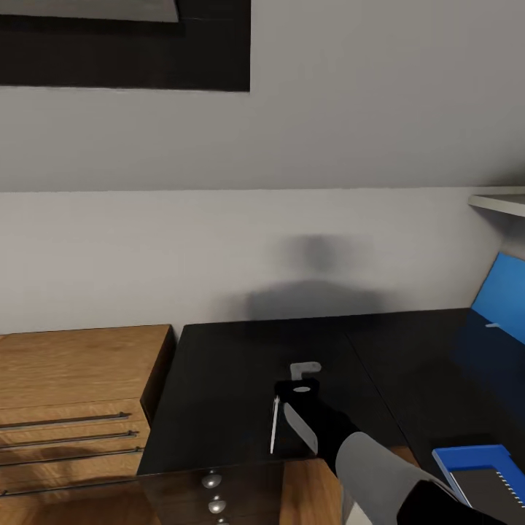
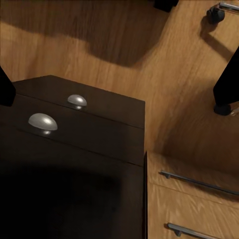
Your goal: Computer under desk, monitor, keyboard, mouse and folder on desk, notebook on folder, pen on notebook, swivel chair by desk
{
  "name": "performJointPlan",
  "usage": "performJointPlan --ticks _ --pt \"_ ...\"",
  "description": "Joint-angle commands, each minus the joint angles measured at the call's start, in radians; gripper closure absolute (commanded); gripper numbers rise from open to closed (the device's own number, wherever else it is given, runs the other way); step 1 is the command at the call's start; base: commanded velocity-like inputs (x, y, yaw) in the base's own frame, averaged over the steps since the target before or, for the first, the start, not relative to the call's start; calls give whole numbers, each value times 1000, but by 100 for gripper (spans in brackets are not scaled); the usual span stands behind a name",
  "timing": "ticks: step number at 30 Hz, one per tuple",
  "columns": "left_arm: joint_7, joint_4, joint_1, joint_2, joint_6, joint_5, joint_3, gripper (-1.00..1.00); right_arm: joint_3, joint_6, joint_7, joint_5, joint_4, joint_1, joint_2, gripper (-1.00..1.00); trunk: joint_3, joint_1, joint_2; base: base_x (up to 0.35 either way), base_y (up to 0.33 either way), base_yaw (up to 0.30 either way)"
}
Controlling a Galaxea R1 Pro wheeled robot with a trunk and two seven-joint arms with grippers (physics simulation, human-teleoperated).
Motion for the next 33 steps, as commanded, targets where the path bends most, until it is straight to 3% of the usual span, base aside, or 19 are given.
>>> performJointPlan --ticks 1,6,7,9,16,25,33 --pt "2 -2 0 -1 2 9 1 -100 5 5 -3 -4 10 -5 0 -100 -1 0 -1 0 0 0" --pt "3 -2 0 -2 -9 13 1 -100 -10 -17 65 -7 61 -14 0 -100 -11 12 -22 0 0 0" --pt "3 -2 0 -1 -34 38 1 -100 -15 -23 101 -13 94 -16 0 -100 -14 16 -29 0 0 0" --pt "3 -1 0 -1 -42 52 1 -100 -16 -24 108 -14 102 -16 0 -100 -20 23 -43 0 0 0" --pt "3 8 0 -1 -50 67 1 -100 -17 -17 117 -21 114 -16 0 -100 -42 50 -92 0 0 0" --pt "3 9 0 1 -50 67 1 -100 -18 -9 117 -64 114 -16 0 -100 -70 85 -155 0 0 5" --pt "3 9 0 1 -50 67 1 -100 -18 -11 117 -72 115 -16 0 -100 -95 115 -211 0 0 207"
